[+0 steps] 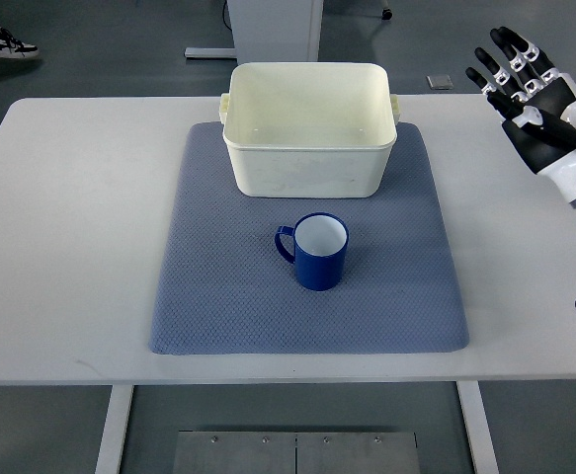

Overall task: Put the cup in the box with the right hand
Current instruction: 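Move the right hand toward the blue mug, fingers open, then close the right hand's fingers around the blue mug's body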

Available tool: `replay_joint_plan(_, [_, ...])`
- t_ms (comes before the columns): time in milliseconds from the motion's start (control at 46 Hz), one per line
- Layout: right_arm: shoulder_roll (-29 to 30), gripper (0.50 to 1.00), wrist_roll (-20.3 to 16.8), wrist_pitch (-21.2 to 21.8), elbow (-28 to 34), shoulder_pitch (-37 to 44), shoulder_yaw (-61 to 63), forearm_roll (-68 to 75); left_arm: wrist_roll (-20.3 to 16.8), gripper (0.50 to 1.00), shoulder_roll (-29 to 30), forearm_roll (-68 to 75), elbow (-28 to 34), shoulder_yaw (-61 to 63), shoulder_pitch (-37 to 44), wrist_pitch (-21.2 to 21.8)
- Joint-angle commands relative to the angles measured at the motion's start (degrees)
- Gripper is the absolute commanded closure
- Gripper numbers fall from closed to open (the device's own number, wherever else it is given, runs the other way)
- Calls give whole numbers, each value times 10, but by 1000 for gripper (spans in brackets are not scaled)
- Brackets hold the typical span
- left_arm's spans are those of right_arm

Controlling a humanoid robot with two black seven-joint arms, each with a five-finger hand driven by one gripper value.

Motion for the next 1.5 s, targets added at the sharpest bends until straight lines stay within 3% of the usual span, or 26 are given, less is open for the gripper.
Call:
replay_joint_plan(0, [-4,500,0,8,7,-1,-14,-28,0,500,0,0,0,0,0,0])
replay_joint_plan(348, [1,504,4,-3,12,-2,-82,-130,0,500,0,0,-1,0,0,0])
replay_joint_plan(674, [11,511,19,-89,11,1,-153,-146,0,500,0,0,0,0,0,0])
replay_joint_plan(870, [30,525,28,-114,11,2,-189,-160,0,500,0,0,0,0,0,0])
replay_joint_plan(1109, [59,528,31,-184,4,2,-219,-170,0,500,0,0,0,0,0,0])
replay_joint_plan(1478, [84,528,48,-227,-28,2,-264,-176,0,500,0,1,0,0,0,0])
